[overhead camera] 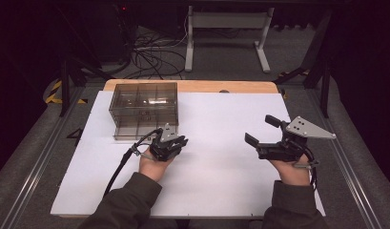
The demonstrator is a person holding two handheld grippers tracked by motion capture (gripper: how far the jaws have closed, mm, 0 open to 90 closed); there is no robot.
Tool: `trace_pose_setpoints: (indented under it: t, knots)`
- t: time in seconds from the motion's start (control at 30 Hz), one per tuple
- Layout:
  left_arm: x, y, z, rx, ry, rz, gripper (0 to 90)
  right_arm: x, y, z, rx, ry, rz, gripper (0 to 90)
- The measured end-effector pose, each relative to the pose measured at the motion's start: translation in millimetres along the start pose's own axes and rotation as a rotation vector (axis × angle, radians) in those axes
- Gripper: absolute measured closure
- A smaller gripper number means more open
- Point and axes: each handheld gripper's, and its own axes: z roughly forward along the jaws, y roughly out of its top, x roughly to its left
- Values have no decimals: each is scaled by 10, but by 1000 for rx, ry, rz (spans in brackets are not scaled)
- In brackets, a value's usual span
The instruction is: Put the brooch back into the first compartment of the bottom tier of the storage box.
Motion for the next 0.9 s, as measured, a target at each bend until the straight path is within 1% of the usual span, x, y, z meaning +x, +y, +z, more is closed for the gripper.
trace_pose_setpoints:
  t: [0.1, 0.2, 0.37, 0.47, 0.6, 0.7, 0.73, 0.87, 0.9]
  knots:
    - [20, 5, -17, -7, -1, -8, 793, 7, 0, 2, 4, 5, -1, 37]
    - [47, 12, -43, -17, 11, -8, 800, 7, -1, 5, 5, 7, -1, 37]
    - [80, 20, -77, -27, 15, -16, 801, 3, -3, 1, 6, 3, 3, 37]
    - [97, 26, -102, -31, 19, -13, 803, 2, -1, 0, 3, 3, -1, 37]
    - [129, 36, -150, -45, 28, -23, 803, 3, -2, 0, 5, 4, 2, 37]
    - [163, 37, -175, -51, 37, -27, 804, 3, -2, 2, 5, 3, 2, 37]
    - [168, 36, -182, -48, 37, -35, 803, 3, -2, 2, 5, 4, 2, 37]
    - [207, 32, -208, -52, 53, -36, 803, 3, -2, -1, 5, 3, 2, 37]
    - [216, 32, -215, -52, 51, -38, 804, 1, -1, -2, 3, 1, 1, 37]
